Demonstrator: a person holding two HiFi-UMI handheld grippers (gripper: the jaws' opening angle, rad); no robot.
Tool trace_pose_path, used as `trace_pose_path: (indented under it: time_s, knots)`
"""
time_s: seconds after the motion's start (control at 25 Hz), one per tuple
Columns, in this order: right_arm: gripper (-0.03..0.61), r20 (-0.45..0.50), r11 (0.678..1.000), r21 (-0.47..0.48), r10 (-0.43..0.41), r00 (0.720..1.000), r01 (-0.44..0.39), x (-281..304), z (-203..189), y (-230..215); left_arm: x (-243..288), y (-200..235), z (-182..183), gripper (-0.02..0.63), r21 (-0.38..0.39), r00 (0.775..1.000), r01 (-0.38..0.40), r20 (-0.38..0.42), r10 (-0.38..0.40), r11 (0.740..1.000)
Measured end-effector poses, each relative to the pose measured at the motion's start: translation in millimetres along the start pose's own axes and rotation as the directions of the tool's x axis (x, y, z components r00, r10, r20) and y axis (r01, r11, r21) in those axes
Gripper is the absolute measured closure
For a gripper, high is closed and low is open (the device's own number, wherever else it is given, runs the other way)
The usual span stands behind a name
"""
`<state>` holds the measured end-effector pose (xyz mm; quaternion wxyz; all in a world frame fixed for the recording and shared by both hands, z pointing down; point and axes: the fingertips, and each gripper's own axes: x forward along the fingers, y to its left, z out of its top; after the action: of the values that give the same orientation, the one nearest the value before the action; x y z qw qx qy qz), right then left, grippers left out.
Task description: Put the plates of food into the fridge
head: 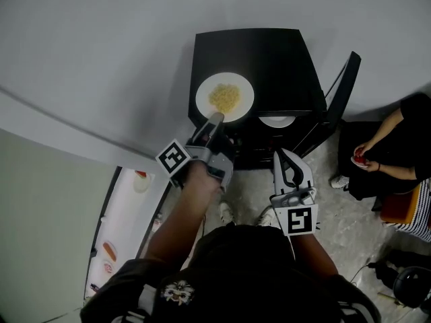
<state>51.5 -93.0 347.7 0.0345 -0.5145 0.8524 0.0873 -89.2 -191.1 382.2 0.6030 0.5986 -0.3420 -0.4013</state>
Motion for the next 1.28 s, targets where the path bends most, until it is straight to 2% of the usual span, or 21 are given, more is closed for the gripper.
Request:
trace_pose_path:
  time_s: [0.32,0.48,0.72,1.12,1.28]
  knots:
    - [0.554,-0.009,1.000,0.009,0.004,1.000,-0.004,2,-7,-3,-12,4,-5,0.575,0.027,1.000,0.014,0.003,-0.014,1.000]
    - [0.555,-0.008,1.000,0.002,0.019,1.000,-0.019,-1,-4,9,-35,-4,-9,0.575,0.032,0.999,0.032,-0.006,-0.032,0.999]
    - [0.554,-0.015,0.999,0.010,0.039,0.999,-0.038,1,-10,16,-62,-5,-18,0.575,0.081,0.997,0.077,-0.015,-0.076,0.994]
    - [0.554,-0.027,0.997,-0.002,0.072,0.997,-0.072,-4,-20,19,-114,14,-35,0.575,0.095,0.999,0.042,-0.001,-0.042,0.995]
    - [0.554,-0.032,0.996,0.012,0.088,0.996,-0.088,3,-34,14,-123,34,-44,0.575,0.101,1.000,0.008,-0.008,-0.008,0.995]
